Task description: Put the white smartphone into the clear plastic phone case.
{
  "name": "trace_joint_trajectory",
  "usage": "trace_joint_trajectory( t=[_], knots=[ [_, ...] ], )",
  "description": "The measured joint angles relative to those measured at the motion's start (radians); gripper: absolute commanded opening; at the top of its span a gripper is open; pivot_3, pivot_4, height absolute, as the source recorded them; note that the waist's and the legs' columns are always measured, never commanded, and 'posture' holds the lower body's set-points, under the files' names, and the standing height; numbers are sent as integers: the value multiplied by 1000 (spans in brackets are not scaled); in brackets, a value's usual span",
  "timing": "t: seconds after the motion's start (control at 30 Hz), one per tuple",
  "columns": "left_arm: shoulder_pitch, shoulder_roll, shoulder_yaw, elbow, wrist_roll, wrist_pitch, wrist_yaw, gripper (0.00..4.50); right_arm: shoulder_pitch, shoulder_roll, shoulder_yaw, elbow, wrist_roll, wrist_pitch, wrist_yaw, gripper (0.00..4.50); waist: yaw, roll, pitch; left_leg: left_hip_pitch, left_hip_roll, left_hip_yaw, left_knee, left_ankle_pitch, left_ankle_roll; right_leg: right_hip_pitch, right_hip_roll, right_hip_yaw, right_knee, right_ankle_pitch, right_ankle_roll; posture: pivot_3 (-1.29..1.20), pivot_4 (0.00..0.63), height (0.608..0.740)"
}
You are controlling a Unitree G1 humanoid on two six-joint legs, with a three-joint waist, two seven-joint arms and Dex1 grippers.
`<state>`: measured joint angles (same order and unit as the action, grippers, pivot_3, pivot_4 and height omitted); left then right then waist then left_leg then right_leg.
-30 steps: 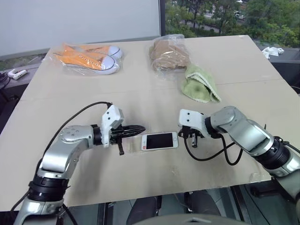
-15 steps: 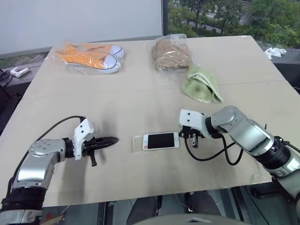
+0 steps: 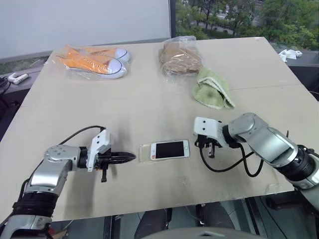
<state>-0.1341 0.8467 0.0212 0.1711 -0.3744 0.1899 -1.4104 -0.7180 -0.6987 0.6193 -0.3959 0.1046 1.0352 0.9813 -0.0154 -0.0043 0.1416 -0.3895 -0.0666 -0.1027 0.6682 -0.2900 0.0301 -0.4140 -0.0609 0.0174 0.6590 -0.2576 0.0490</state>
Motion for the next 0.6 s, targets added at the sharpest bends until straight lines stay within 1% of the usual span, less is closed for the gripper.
trace_joint_trajectory(
  t=[0.13, 0.27, 0.43, 0.6],
  knots=[
    [-37, -31, -21, 21, 23, -32, 1, 0, 0, 10, 0, -2, 13, 12, -7, 28, 6, 0, 0, 0, 0, 0, 1, 0, 0, 0, -1, -1, 0, 0, 0, 0, 150, 740],
    [-47, -36, -25, 21, 35, -35, 1, 0, 0, 16, 0, -13, 22, 22, -9, 28, 7, 0, 0, 0, 0, -1, 1, 0, 0, 0, -1, -1, 1, 0, 0, 0, 150, 740],
    [-47, -45, -25, -2, 37, -9, 19, 0, 0, 27, 5, -18, 24, 29, -11, 28, 10, 0, 0, 0, -1, -1, 1, 0, 0, 0, -1, -2, 1, 0, 0, 0, 150, 740],
    [-47, -78, -43, -49, 37, 26, 57, 0, -2, 49, 21, -17, 23, 30, -14, 28, 8, 0, 0, 0, -1, -1, 2, 0, 0, 0, -1, -2, 1, 0, 0, 0, 150, 740]
  ],
)
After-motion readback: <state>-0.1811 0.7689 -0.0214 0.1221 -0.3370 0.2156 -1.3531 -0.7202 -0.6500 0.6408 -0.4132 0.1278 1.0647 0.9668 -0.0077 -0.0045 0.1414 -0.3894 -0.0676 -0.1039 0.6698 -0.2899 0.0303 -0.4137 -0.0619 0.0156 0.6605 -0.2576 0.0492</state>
